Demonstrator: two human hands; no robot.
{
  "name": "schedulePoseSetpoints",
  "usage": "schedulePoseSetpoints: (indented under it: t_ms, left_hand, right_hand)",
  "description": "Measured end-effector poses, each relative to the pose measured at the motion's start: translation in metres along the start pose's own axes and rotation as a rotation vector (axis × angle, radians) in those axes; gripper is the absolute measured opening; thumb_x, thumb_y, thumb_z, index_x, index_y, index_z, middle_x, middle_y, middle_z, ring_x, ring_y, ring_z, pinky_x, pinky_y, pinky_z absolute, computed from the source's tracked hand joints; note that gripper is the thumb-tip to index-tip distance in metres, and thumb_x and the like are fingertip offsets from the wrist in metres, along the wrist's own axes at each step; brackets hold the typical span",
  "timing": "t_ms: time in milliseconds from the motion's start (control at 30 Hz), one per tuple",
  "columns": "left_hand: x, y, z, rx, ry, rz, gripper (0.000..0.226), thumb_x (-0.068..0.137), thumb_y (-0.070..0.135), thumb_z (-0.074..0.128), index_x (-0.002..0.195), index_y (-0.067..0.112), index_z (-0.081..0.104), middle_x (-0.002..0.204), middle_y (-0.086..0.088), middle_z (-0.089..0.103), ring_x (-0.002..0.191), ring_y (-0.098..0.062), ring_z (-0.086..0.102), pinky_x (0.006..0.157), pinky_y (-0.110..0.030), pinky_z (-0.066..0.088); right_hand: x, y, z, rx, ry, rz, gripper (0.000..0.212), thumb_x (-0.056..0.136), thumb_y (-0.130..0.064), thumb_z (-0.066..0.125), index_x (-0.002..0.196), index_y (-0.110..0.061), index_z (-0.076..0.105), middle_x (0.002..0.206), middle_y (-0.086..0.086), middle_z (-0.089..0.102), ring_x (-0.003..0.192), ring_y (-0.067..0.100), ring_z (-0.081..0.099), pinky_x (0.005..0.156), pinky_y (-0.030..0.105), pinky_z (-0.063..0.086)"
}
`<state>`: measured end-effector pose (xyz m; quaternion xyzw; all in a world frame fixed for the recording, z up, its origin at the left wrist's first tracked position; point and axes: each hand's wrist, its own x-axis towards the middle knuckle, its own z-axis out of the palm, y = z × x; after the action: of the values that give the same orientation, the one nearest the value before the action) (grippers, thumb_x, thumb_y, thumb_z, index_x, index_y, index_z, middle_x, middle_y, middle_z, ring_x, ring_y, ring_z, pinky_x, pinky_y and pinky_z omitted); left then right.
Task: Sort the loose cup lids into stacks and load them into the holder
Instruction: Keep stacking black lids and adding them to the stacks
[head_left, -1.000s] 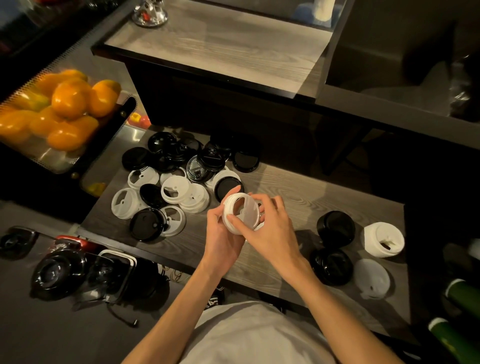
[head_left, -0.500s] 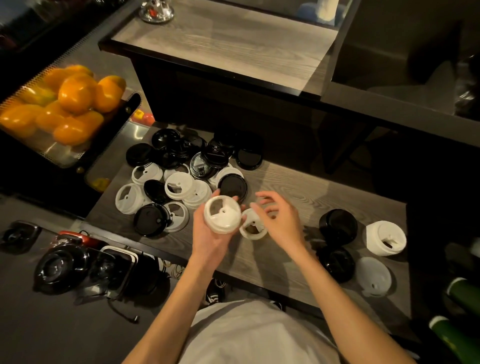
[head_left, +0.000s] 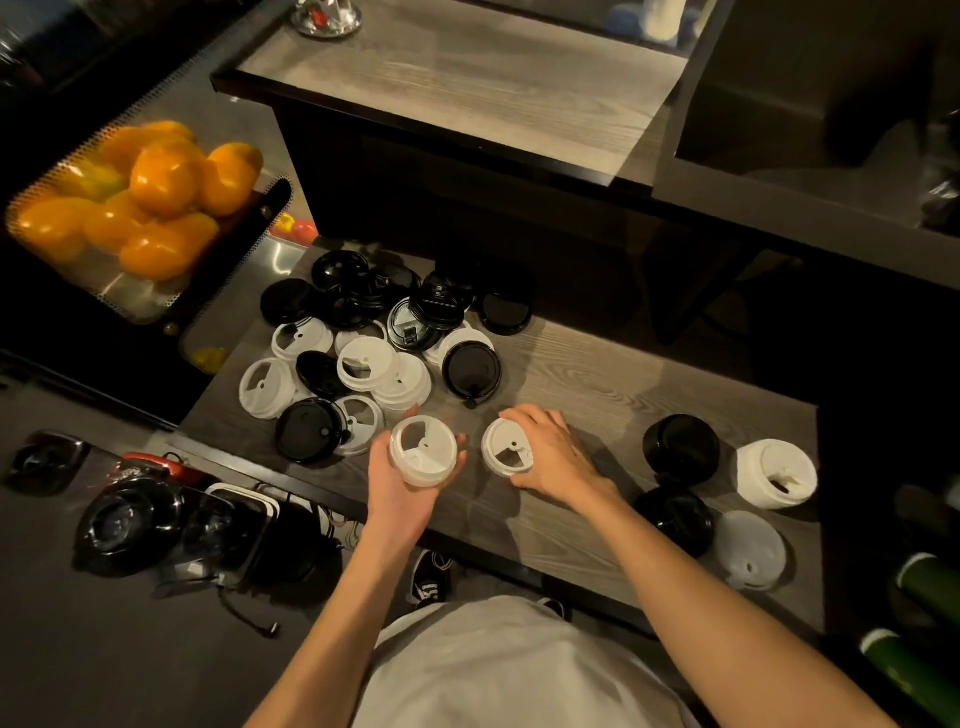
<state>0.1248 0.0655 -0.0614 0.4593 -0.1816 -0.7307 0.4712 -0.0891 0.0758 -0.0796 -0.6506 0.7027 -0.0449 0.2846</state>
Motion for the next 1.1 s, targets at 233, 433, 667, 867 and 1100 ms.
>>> schedulePoseSetpoints:
  t_ms: [233, 433, 667, 867, 1100]
  left_hand:
    - [-0.006, 0.006, 0.008, 0.192, -0.018, -0.041, 0.041, 0.095, 0.025, 0.068, 0.131, 0.008, 0.058, 0.125, -0.018, 0.067, 0.114, -0.031, 0.067, 0.095, -0.051, 0.055]
    - [-0.016, 0.014, 0.035, 0.084, -0.258, -0.251, 0.067, 0.105, 0.056, 0.030, 0.139, 0.006, 0.058, 0.131, -0.019, 0.066, 0.115, -0.025, 0.066, 0.086, -0.035, 0.059]
    - [-0.021, 0.012, 0.039, 0.061, -0.319, -0.310, 0.062, 0.105, 0.055, 0.028, 0.134, 0.010, 0.061, 0.127, -0.015, 0.069, 0.110, -0.022, 0.069, 0.087, -0.035, 0.060]
    - [-0.022, 0.012, 0.042, 0.056, -0.327, -0.317, 0.060, 0.102, 0.055, 0.032, 0.130, 0.012, 0.063, 0.125, -0.016, 0.070, 0.109, -0.023, 0.070, 0.088, -0.037, 0.059]
    - [-0.023, 0.008, 0.038, 0.043, -0.320, -0.297, 0.062, 0.098, 0.057, 0.036, 0.133, 0.014, 0.064, 0.136, -0.018, 0.063, 0.121, -0.027, 0.061, 0.100, -0.044, 0.049]
  right_hand:
    - [-0.023, -0.035, -0.044, 0.360, 0.159, 0.027, 0.088, 0.067, -0.047, 0.091, 0.142, -0.037, 0.047, 0.137, -0.010, 0.048, 0.125, 0.017, 0.047, 0.100, 0.038, 0.046]
    - [-0.046, -0.073, -0.059, 0.353, 0.173, -0.056, 0.084, 0.070, -0.063, 0.084, 0.142, -0.048, 0.043, 0.131, -0.013, 0.045, 0.122, 0.009, 0.049, 0.098, 0.032, 0.048]
    - [-0.054, -0.068, -0.061, 0.378, 0.181, -0.048, 0.080, 0.067, -0.071, 0.082, 0.137, -0.051, 0.048, 0.127, -0.015, 0.050, 0.119, 0.008, 0.051, 0.098, 0.033, 0.049]
    - [-0.055, -0.068, -0.068, 0.308, 0.166, -0.045, 0.089, 0.065, -0.078, 0.077, 0.143, -0.047, 0.046, 0.133, -0.019, 0.042, 0.122, 0.006, 0.048, 0.098, 0.031, 0.049]
    - [-0.059, -0.054, -0.088, 0.235, 0.038, -0.250, 0.087, 0.074, -0.057, 0.085, 0.148, -0.051, 0.040, 0.139, -0.026, 0.035, 0.125, -0.002, 0.043, 0.104, 0.035, 0.049]
